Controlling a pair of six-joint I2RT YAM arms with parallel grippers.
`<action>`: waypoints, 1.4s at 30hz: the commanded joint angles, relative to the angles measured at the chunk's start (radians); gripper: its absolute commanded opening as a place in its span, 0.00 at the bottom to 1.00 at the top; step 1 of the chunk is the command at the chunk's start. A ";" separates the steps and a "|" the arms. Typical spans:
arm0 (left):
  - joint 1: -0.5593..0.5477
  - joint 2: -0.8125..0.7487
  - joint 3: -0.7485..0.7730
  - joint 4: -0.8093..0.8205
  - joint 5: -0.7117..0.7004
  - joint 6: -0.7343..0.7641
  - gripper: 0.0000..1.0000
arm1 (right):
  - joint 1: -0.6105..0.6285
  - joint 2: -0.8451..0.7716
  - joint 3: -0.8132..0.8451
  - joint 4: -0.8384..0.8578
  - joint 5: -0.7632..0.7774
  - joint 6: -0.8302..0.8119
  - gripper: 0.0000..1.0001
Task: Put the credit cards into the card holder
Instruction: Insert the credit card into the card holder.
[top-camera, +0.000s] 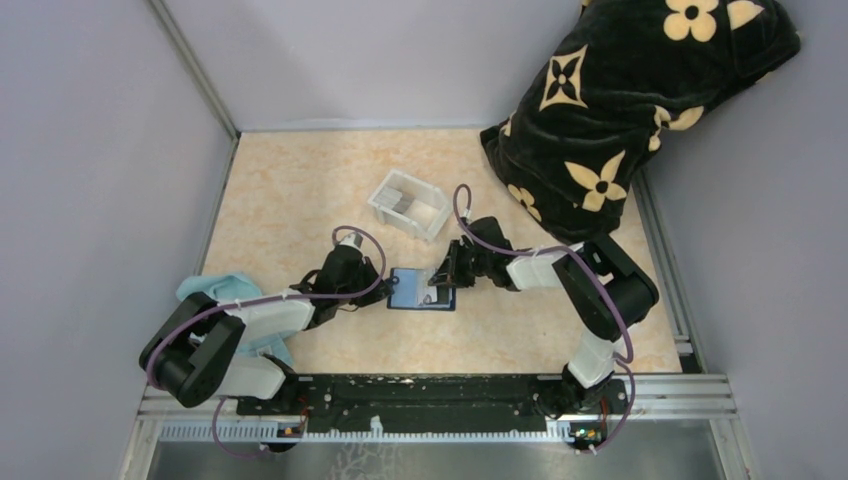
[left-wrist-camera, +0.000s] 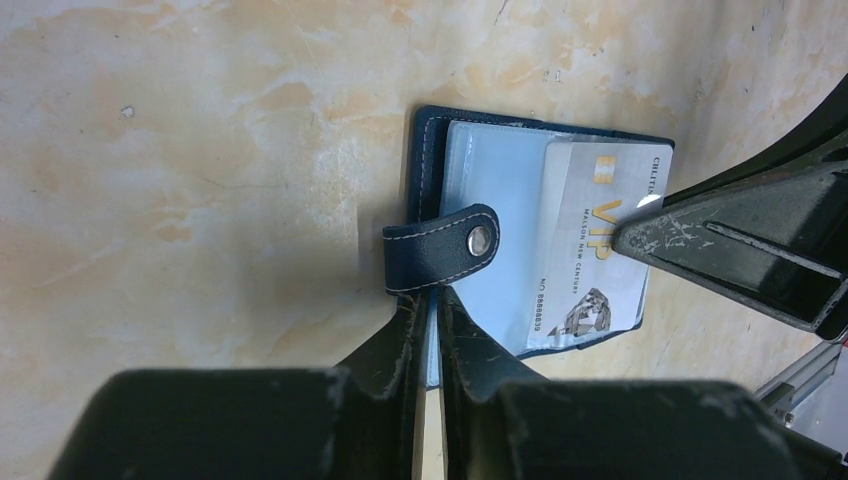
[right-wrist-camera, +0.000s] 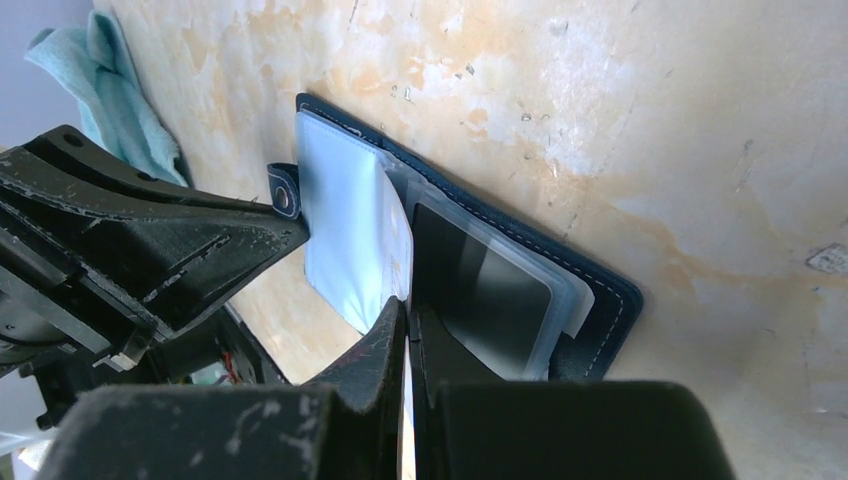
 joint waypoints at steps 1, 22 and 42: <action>-0.004 0.037 -0.009 -0.080 -0.025 0.029 0.14 | -0.010 -0.001 0.054 -0.064 0.090 -0.069 0.00; -0.004 0.058 -0.007 -0.068 -0.010 0.025 0.13 | -0.009 0.016 0.153 -0.208 0.105 -0.197 0.00; -0.004 0.068 0.004 -0.075 -0.008 0.034 0.13 | 0.010 0.042 0.237 -0.327 0.110 -0.291 0.00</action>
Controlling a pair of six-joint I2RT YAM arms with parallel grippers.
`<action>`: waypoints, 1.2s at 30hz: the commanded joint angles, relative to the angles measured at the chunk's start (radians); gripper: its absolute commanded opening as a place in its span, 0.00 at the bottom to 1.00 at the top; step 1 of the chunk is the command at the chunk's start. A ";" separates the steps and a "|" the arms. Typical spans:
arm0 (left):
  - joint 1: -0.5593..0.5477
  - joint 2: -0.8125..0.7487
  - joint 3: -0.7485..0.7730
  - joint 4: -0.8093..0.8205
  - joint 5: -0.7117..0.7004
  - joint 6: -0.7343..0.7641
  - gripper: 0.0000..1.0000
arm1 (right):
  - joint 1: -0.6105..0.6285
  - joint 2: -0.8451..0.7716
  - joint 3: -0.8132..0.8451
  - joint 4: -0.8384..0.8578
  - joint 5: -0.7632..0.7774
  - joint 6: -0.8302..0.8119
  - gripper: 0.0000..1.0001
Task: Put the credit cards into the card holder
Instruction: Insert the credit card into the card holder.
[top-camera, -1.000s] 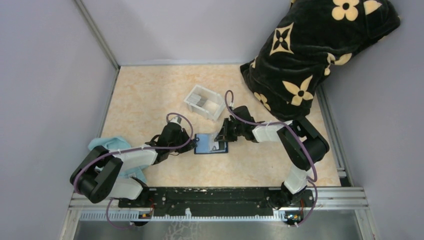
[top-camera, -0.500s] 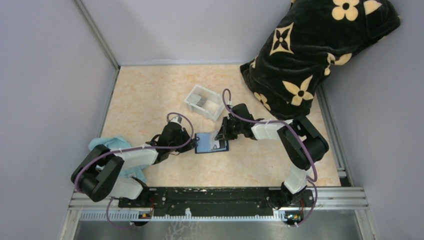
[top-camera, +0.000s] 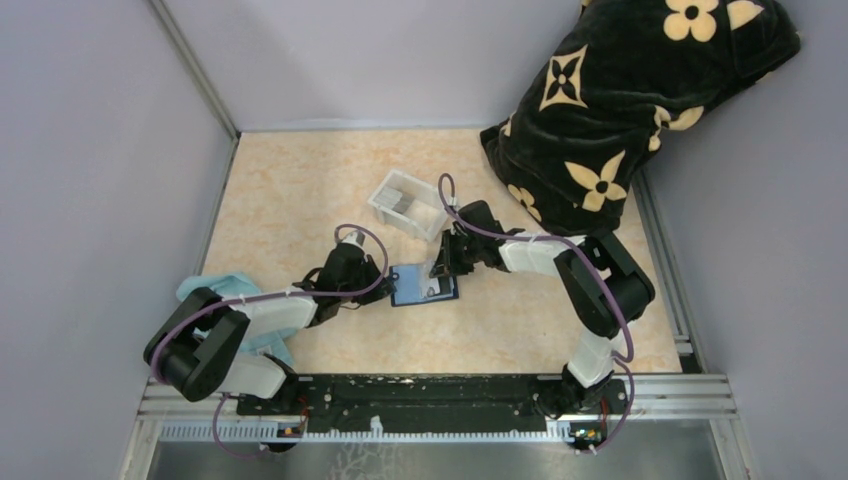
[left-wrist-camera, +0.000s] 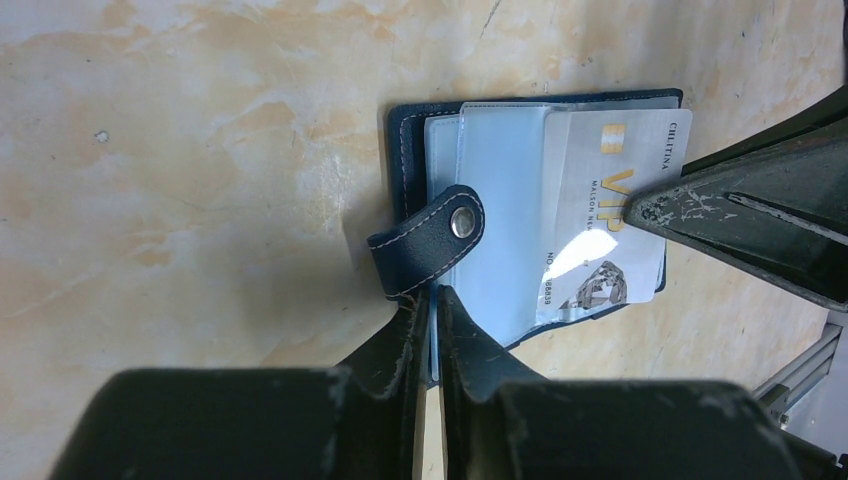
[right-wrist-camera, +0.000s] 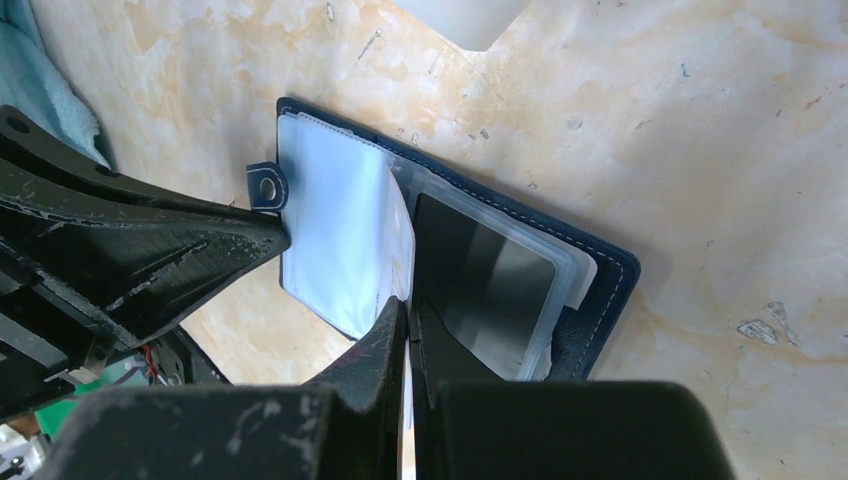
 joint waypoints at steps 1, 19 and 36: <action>-0.004 0.036 -0.012 -0.098 -0.015 0.035 0.13 | 0.009 0.022 0.036 -0.029 0.064 -0.049 0.00; -0.004 0.045 -0.022 -0.088 -0.007 0.033 0.13 | 0.030 0.025 0.105 -0.094 0.115 -0.091 0.00; -0.005 0.048 -0.025 -0.082 -0.002 0.029 0.13 | 0.037 0.030 0.111 -0.106 0.121 -0.103 0.00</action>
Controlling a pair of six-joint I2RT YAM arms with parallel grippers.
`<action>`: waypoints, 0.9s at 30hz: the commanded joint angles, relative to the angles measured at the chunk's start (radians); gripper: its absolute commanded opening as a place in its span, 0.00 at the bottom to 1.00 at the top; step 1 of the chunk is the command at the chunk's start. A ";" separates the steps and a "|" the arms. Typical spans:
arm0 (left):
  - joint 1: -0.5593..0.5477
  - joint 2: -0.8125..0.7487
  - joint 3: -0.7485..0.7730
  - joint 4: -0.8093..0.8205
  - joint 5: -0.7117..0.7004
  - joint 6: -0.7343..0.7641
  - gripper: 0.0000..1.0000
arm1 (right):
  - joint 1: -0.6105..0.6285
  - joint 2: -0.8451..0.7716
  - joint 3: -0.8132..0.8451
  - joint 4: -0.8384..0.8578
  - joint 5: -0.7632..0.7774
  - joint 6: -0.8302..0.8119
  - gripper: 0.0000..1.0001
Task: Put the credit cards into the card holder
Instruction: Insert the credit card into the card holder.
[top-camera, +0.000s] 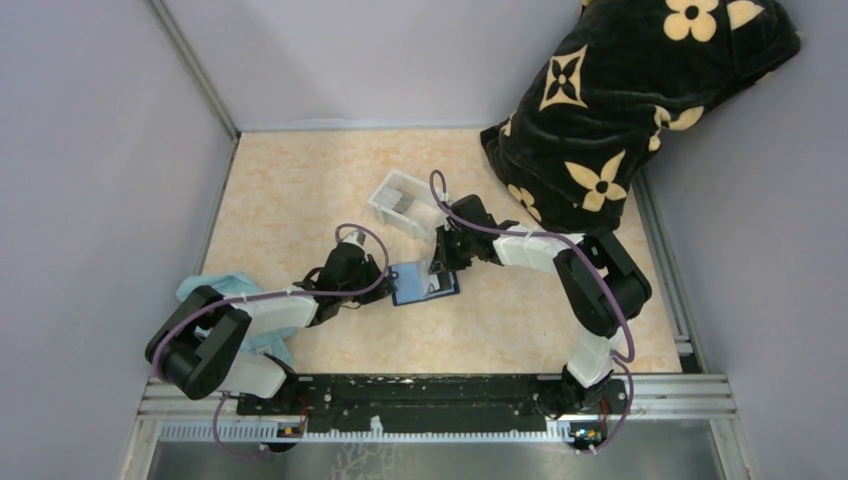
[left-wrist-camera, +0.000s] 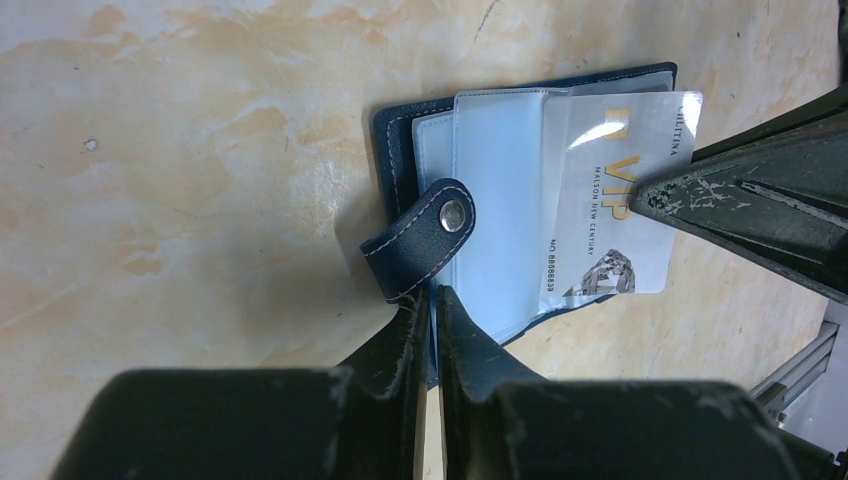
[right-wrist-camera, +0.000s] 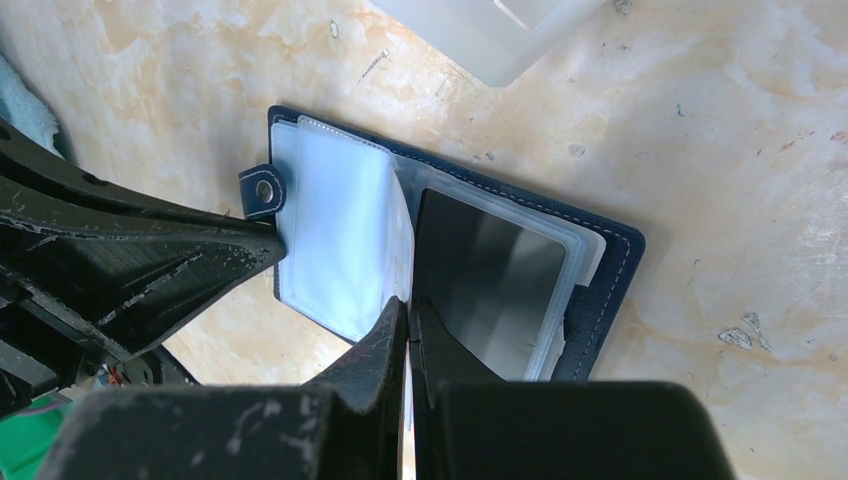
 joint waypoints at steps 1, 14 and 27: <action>-0.005 0.036 -0.026 -0.097 -0.008 0.027 0.13 | 0.004 0.020 0.012 0.018 0.052 -0.033 0.00; -0.012 0.047 -0.022 -0.102 -0.012 0.028 0.13 | -0.016 0.052 -0.157 0.254 -0.028 0.099 0.00; -0.017 0.066 -0.015 -0.083 -0.005 0.022 0.13 | -0.003 0.061 -0.147 0.224 -0.044 0.085 0.00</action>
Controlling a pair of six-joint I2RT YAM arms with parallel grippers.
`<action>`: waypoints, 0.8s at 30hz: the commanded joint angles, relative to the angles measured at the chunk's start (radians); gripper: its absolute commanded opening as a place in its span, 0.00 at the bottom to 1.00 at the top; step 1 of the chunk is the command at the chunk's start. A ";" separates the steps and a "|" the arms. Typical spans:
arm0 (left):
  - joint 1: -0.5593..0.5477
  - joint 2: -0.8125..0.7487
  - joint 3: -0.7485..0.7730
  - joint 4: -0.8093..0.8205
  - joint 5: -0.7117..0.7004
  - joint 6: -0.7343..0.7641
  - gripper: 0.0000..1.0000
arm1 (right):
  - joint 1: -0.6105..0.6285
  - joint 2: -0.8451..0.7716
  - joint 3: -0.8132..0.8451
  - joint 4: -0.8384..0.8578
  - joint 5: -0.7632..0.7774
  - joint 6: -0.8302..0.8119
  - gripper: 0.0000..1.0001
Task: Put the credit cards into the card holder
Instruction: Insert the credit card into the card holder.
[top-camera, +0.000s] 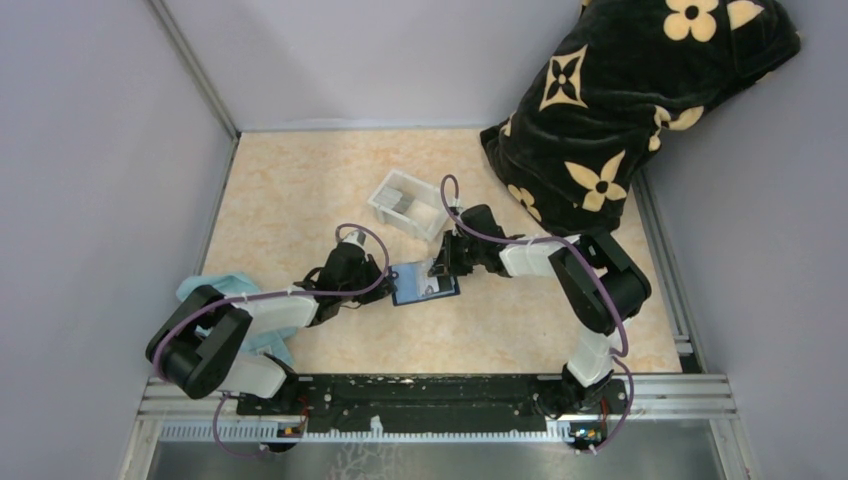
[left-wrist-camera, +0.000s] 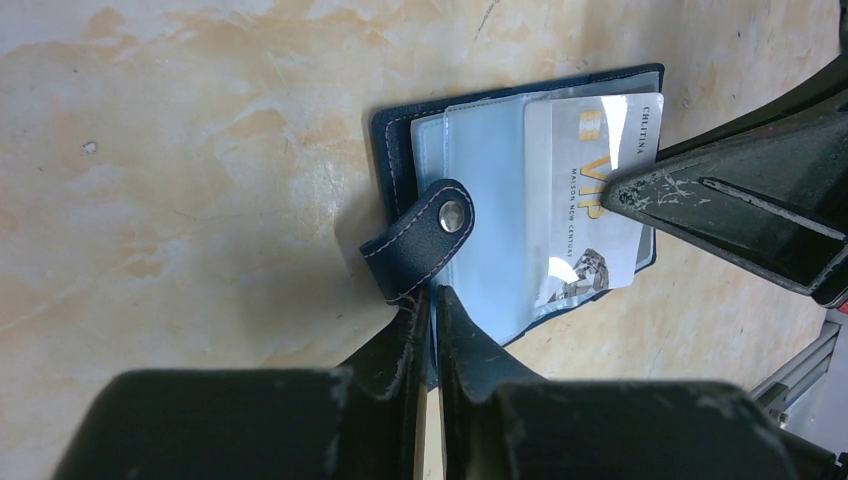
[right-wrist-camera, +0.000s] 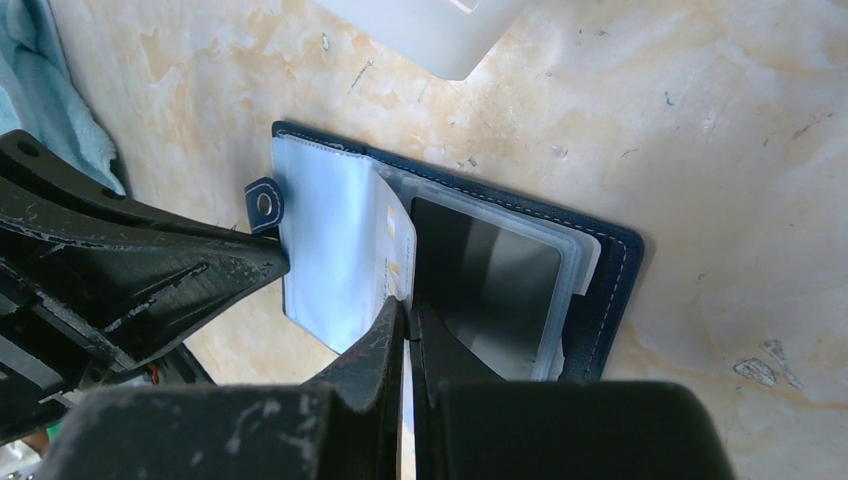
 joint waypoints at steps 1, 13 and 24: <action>-0.016 0.062 -0.015 -0.087 -0.004 0.022 0.13 | 0.033 0.047 0.007 -0.057 0.038 -0.037 0.00; -0.016 0.053 -0.017 -0.087 -0.008 0.028 0.12 | 0.072 0.038 0.070 -0.189 0.155 -0.089 0.46; -0.016 0.056 -0.019 -0.056 0.017 0.018 0.12 | 0.125 0.067 0.131 -0.273 0.232 -0.103 0.46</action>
